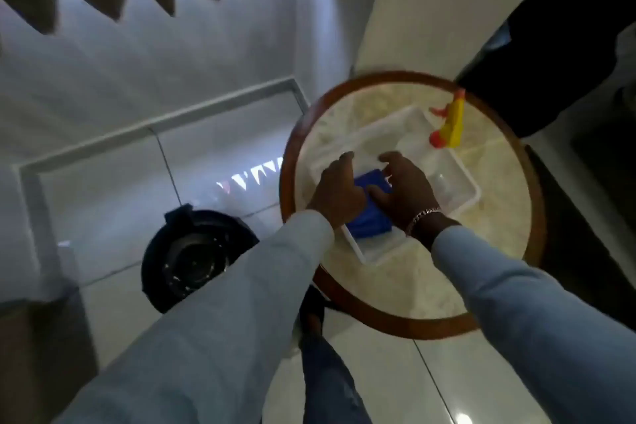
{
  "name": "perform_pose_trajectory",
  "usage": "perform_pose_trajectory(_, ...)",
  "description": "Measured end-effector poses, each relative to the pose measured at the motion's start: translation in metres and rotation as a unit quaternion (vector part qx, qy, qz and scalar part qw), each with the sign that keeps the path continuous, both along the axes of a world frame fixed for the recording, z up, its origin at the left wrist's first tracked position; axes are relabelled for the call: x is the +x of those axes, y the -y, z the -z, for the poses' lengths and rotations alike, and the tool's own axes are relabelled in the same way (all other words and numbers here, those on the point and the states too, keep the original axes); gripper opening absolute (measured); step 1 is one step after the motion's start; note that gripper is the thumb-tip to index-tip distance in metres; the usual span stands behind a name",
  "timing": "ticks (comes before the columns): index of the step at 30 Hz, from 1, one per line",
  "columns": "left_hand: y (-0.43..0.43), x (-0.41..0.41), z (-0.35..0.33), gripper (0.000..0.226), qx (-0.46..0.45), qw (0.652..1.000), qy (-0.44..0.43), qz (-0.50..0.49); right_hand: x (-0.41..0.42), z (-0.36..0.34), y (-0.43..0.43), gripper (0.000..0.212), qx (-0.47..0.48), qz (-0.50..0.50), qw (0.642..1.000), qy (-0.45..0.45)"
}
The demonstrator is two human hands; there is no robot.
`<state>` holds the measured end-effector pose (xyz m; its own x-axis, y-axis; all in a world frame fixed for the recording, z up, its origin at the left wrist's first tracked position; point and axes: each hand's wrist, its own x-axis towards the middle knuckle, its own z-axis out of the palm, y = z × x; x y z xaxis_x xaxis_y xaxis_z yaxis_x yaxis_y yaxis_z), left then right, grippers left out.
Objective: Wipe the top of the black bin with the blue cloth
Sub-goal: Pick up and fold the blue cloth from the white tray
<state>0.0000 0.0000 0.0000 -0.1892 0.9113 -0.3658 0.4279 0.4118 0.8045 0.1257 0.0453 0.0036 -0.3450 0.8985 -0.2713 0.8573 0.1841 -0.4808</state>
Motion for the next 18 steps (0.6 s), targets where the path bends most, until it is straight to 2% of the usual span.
perform_pose_trajectory(4, -0.03, 0.017, 0.046, 0.043, -0.09, 0.981, -0.154, 0.073, 0.018, 0.055, 0.003, 0.067, -0.054, 0.078, 0.994, 0.058)
perform_pose_trajectory(9, -0.053, 0.03, 0.08, 0.034, -0.105, 0.954, -0.251, 0.128, 0.026, 0.1, 0.001, 0.076, -0.036, 0.101, 0.994, 0.029)
perform_pose_trajectory(12, -0.058, 0.025, 0.085, 0.022, -0.108, 0.97, -0.189, 0.111, 0.025, 0.104, -0.005, 0.071, -0.062, 0.159, 0.985, -0.005)
perform_pose_trajectory(15, -0.053, 0.024, 0.079, 0.021, -0.091, 0.987, -0.111, 0.066, 0.022, 0.094, -0.012, 0.027, -0.063, 0.182, 0.981, -0.016)
perform_pose_trajectory(18, -0.039, 0.015, 0.066, 0.012, -0.051, 0.998, -0.038, 0.017, 0.021, 0.074, -0.013, 0.015, -0.05, 0.207, 0.975, -0.07)
